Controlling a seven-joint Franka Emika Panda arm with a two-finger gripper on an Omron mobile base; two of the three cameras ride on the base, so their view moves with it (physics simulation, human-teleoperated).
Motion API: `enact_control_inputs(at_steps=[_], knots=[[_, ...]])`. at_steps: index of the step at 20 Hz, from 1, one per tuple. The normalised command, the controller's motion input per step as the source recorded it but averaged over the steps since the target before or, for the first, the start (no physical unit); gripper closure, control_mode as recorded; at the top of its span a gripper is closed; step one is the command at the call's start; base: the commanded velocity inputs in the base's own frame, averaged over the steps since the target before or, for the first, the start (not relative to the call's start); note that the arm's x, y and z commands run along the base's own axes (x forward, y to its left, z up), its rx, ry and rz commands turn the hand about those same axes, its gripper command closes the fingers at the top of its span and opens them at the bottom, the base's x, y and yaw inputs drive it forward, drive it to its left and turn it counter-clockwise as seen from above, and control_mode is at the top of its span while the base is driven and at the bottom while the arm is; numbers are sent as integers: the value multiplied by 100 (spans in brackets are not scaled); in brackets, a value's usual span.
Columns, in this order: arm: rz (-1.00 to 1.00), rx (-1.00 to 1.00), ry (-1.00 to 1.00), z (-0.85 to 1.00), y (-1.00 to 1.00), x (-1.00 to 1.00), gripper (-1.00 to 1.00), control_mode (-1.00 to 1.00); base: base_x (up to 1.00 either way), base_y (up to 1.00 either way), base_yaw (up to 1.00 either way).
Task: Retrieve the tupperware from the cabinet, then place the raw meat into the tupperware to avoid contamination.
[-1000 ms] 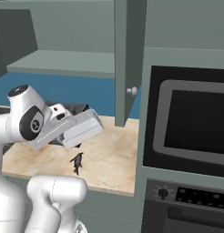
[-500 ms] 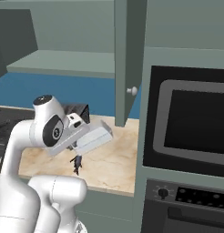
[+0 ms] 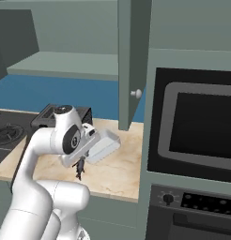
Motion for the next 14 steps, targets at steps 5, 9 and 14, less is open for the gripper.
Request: enact_control_inputs(at_steps=[5,9,14], knots=[[16,0,10,-37,-3,28,100,-100,0,0,0],[13,0,10,-37,0,32,100,-100,0,0,0],[11,0,7,-33,-4,26,100,-100,0,0,0]])
